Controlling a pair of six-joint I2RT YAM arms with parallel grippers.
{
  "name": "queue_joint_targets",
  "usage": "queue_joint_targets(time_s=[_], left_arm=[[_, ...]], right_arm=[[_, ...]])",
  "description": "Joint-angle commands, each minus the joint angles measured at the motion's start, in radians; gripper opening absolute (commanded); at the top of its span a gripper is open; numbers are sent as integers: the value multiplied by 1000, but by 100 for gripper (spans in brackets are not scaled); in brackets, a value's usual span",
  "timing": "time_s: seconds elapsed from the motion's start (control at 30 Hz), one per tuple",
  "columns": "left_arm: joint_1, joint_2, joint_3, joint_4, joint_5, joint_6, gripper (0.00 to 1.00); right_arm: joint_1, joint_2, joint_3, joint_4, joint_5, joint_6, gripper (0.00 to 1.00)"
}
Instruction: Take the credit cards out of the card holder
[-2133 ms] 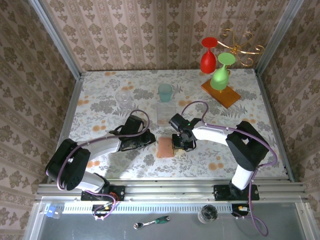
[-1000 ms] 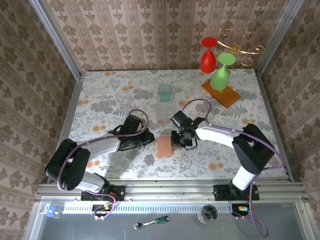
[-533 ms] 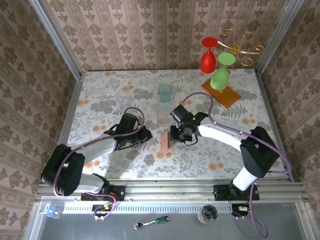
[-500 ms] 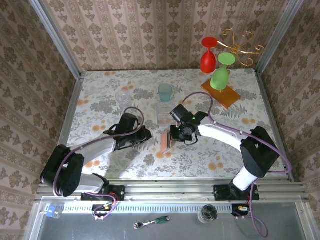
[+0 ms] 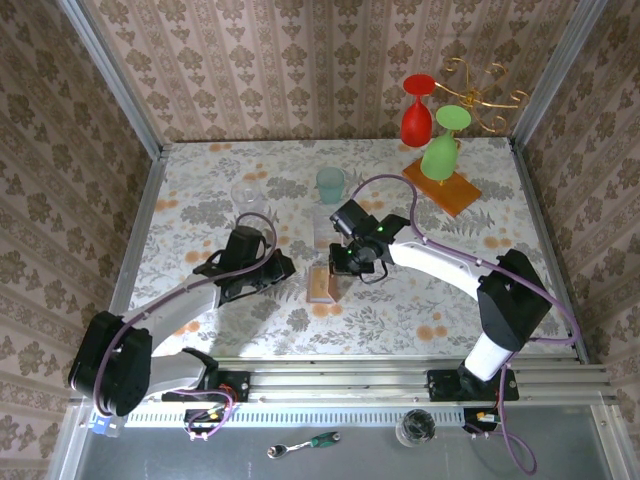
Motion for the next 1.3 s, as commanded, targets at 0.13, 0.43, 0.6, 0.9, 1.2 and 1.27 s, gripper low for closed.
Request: queue_joint_targets(time_s=[0.13, 0.43, 0.6, 0.9, 1.2, 1.27], left_arm=[[-28, 81, 5, 7, 14, 40, 7], [-74, 199, 26, 65, 22, 21, 3], [-80, 226, 20, 92, 27, 11, 2], [-86, 257, 16, 129, 36, -3, 0], [-86, 253, 12, 122, 28, -3, 0], [-83, 245, 10, 111, 21, -2, 0]], right_arm=[[-7, -18, 2, -72, 44, -23, 10], [-75, -76, -126, -87, 106, -27, 10], [-106, -91, -185, -67, 107, -37, 10], [-122, -58, -221, -22, 93, -44, 10], [-122, -16, -236, 26, 77, -39, 9], [-122, -8, -238, 36, 75, -37, 9]])
